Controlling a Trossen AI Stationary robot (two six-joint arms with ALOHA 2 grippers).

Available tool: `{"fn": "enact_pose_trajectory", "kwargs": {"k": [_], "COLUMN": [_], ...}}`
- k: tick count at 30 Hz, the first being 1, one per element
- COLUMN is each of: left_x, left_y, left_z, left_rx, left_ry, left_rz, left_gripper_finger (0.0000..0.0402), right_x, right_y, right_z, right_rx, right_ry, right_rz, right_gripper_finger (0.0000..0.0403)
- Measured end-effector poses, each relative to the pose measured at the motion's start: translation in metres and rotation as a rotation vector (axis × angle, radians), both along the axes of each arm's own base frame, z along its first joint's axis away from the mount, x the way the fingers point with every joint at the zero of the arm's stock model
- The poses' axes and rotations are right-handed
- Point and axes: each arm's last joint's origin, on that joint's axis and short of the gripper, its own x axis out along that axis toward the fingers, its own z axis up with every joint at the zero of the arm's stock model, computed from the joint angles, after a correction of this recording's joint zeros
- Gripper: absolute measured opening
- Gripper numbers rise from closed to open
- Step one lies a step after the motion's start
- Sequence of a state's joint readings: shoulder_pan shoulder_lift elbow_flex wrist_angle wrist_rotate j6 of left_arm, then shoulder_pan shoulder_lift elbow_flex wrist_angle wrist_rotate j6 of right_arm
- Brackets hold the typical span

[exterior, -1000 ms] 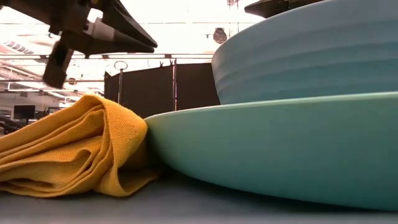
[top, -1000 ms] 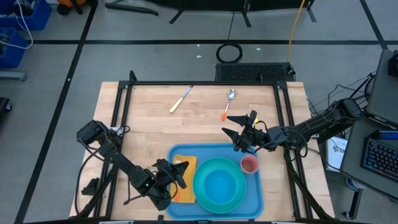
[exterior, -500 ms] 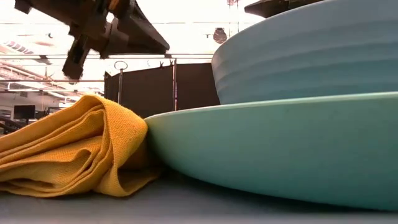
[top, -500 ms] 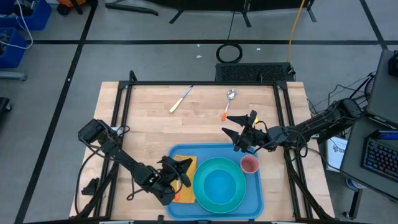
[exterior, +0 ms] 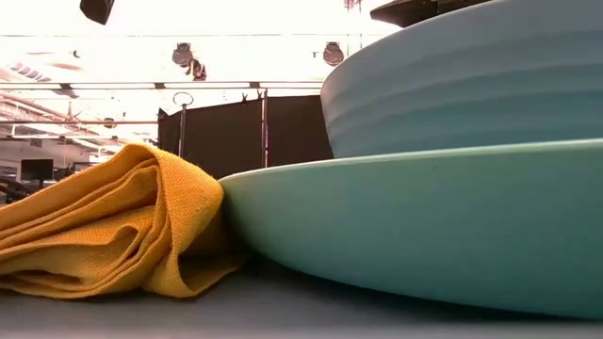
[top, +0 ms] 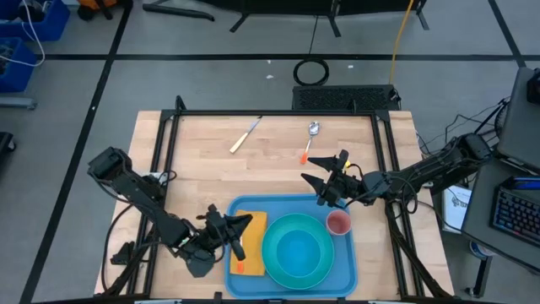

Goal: Set up tray
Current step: Put the orange spoon on top of the yellow table napkin to the right of the orange fork

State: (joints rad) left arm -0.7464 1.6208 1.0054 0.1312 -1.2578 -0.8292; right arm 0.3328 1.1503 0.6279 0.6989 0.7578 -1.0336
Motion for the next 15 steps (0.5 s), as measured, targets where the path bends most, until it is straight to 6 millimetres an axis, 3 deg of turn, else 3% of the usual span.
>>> {"fn": "enact_pose_trajectory", "kwargs": {"k": [15], "left_x": [-0.0017], "left_y": [-0.0017], "left_z": [0.0009], "left_rx": [0.018], "left_ry": [0.010], "left_rz": [-0.011], "left_gripper_finger": [0.0031], "right_x": [0.0000], "right_y": [0.0001], "right_z": [0.0000], "right_rx": [0.000], "right_ry": [0.000], "right_rz": [0.001], "right_gripper_finger": [0.0279]}}
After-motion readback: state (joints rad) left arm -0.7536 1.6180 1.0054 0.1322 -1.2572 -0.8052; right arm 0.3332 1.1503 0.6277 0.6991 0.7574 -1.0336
